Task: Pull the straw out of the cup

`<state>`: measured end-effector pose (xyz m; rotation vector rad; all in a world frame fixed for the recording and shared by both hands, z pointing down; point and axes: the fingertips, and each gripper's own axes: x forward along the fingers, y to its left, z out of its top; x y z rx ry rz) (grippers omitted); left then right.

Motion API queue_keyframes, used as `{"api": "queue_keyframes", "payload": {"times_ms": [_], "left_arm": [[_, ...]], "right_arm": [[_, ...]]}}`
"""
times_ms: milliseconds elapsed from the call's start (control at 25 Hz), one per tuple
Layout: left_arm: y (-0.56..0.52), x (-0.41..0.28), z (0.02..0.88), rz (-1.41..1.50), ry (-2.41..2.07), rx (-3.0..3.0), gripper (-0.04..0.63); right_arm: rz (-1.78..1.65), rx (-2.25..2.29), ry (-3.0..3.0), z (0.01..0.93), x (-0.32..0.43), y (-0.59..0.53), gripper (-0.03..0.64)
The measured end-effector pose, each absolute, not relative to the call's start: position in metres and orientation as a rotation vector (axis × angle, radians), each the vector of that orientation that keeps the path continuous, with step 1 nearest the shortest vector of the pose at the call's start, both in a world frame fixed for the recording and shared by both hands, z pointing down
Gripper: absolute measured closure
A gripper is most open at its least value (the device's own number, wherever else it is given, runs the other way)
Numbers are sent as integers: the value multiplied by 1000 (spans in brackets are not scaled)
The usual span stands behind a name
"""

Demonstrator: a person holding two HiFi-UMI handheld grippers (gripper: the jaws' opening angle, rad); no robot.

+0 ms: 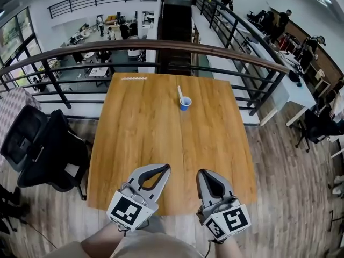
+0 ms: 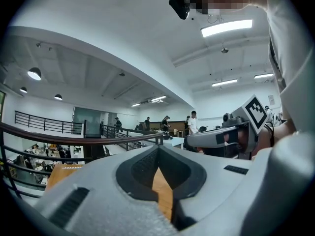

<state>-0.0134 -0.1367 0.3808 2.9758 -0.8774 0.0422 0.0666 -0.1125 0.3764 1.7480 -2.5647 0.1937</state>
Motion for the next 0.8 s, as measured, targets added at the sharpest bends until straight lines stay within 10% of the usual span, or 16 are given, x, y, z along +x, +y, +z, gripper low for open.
{"api": "queue_keyframes", "payload": {"times_ms": [800], "left_arm": [[-225,-27,385,42,-890,2928,583]], "right_arm": [[153,1760,-2514,364,68,-206,595]]}}
